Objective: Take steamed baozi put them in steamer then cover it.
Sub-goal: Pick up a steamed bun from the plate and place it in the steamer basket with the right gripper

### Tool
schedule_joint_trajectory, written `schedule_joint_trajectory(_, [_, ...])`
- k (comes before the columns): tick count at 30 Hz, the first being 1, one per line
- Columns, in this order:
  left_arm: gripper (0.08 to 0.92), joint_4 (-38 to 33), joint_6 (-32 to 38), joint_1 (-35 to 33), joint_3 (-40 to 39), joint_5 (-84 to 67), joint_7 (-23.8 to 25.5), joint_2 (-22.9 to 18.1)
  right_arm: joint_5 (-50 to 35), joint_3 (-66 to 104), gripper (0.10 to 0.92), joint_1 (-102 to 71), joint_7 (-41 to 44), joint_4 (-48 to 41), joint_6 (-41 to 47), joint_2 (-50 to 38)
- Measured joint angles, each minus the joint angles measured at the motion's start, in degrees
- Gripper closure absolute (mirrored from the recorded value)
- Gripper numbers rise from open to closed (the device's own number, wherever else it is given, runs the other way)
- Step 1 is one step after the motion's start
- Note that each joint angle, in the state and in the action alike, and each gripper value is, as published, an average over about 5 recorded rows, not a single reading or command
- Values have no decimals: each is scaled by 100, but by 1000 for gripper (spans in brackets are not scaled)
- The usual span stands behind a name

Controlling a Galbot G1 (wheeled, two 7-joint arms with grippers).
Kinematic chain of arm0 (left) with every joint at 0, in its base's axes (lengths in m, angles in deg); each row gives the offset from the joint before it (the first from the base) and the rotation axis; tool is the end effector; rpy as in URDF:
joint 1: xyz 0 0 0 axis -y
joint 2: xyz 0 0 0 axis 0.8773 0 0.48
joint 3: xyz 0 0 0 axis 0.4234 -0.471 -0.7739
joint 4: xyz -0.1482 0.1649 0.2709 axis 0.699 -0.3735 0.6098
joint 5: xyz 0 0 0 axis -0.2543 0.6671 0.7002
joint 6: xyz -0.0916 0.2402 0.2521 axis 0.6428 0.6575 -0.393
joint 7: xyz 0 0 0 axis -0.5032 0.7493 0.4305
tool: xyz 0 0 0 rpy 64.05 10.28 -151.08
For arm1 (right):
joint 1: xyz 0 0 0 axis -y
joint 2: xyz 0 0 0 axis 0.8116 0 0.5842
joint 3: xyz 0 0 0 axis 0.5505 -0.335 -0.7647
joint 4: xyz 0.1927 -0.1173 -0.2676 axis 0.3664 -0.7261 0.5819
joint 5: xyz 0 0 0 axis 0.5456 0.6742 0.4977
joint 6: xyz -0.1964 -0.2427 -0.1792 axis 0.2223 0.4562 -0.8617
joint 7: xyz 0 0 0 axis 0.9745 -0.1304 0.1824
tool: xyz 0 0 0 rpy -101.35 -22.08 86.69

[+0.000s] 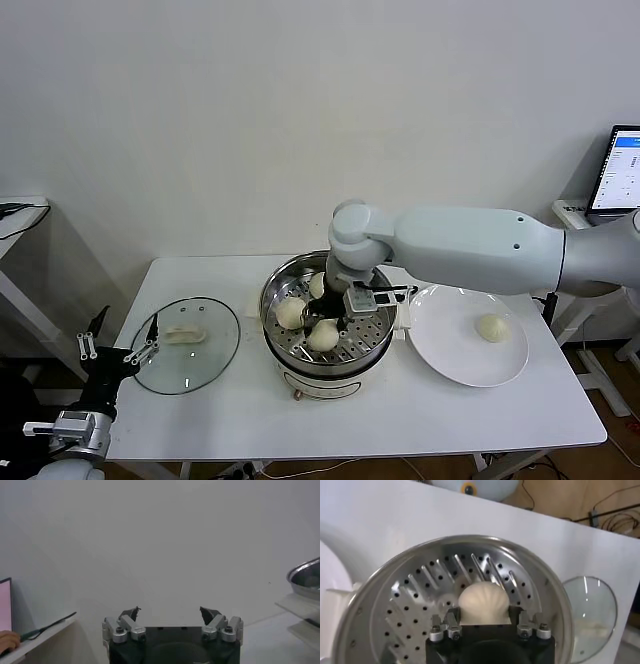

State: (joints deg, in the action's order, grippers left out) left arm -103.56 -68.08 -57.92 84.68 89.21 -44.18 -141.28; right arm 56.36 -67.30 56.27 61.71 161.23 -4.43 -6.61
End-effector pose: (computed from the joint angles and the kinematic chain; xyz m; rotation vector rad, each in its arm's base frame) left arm 0.1840 0.1368 -0.2780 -0.0963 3.0880 0.5472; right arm 0.4748 0.1520 -0.0879 -1.9656 -0.0111 -2.0497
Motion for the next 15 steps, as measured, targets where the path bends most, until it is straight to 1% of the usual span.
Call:
schedule_joint_trajectory(6, [177,6,0,-9,46,-2,12,-3,-9,-38,364,-59,62,29,40,14])
schedule_joint_trajectory(8, [177,4,0,-11,50,-3,12,-6,-23,-45,336,-59,85,50,71,2])
schedule_joint_trajectory(13, [177,-7,-2,-14,55,-4,10,-11,-87,-35,225,-41,110,53,139,-50])
schedule_joint_trajectory(15, [177,-14,-5,-14,53,-4,6,-12,-134,-14,210,-13,116,32,164,-84])
